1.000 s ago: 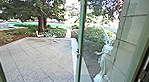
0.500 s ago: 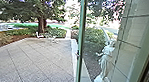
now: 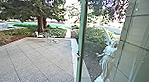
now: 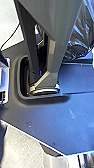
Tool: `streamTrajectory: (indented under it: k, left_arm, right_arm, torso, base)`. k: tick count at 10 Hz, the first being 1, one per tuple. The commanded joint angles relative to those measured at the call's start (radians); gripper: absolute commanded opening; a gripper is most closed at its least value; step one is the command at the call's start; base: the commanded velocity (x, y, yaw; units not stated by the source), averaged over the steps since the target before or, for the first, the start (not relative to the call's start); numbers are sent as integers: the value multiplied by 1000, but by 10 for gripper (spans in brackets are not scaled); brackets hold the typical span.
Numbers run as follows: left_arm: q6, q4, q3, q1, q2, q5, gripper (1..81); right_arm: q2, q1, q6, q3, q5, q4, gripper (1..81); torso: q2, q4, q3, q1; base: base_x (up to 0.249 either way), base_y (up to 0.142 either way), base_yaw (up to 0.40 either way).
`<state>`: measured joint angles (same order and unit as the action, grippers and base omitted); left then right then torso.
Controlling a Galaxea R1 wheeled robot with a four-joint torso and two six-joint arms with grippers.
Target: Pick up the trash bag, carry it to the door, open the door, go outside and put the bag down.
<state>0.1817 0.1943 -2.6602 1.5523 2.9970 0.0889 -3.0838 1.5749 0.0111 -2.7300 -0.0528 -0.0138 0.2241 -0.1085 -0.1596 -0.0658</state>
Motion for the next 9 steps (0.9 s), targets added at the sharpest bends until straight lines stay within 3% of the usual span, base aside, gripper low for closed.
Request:
streamTrajectory:
  k: [1, 9]
  left_arm:
    - [2, -9, 2, -48, -4, -52, 10]
    - [2, -9, 2, -48, -6, -52, 10]
  right_arm:
    - [-14, -49, -5, 10, -61, -8, 811]
    - [-15, -49, -5, 10, -61, -8, 811]
  torso:
    - [0, 0, 0, 0]
    - [0, 0, 0, 2]
  base:
    - [94, 0, 0]
    - [95, 0, 0]
